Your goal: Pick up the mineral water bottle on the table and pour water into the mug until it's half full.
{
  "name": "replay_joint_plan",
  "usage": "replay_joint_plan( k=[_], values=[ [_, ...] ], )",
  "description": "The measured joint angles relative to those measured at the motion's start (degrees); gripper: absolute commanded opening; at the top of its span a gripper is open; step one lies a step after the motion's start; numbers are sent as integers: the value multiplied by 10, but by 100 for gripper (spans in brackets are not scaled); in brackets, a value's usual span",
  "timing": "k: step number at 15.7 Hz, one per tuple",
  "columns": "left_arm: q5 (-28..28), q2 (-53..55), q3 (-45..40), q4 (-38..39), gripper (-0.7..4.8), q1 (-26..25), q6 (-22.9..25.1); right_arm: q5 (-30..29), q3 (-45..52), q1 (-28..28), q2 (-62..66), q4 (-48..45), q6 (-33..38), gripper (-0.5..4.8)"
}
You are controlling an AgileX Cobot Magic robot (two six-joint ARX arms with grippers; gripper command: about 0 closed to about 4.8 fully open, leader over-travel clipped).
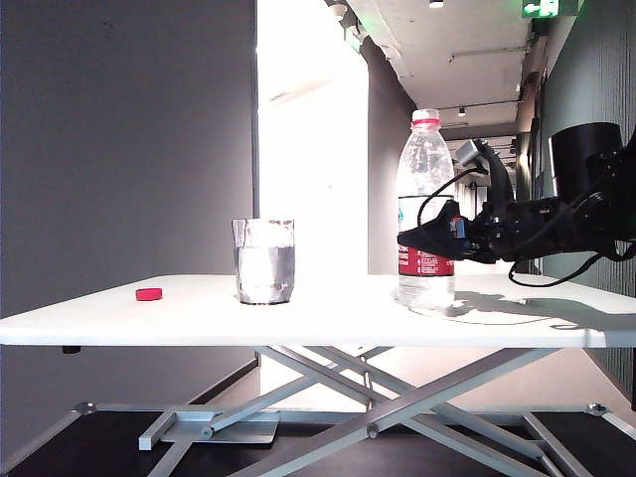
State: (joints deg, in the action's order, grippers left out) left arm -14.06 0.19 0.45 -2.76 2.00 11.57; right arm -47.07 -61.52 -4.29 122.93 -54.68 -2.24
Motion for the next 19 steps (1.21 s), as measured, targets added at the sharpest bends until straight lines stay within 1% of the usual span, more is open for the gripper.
replay_joint_plan(
  k=[1, 7, 10, 15, 18, 19],
  values=[
    [0, 0, 0, 0, -4, 0, 0, -2, 0, 0, 0, 0, 0, 479],
    [0, 0, 0, 0, -4, 0, 0, -18, 0, 6, 0, -11, -4, 479],
    [0, 0, 0, 0, -4, 0, 0, -61, 0, 39, -3, -16, 4, 479],
    [0, 0, 0, 0, -4, 0, 0, -142, 6, 66, -25, -16, 34, 479],
    [0, 0, 0, 0, -4, 0, 0, -156, 37, 80, -48, -18, 35, 479],
    [0, 0, 0, 0, -4, 0, 0, -157, 44, 88, -55, -18, 35, 366]
  ],
)
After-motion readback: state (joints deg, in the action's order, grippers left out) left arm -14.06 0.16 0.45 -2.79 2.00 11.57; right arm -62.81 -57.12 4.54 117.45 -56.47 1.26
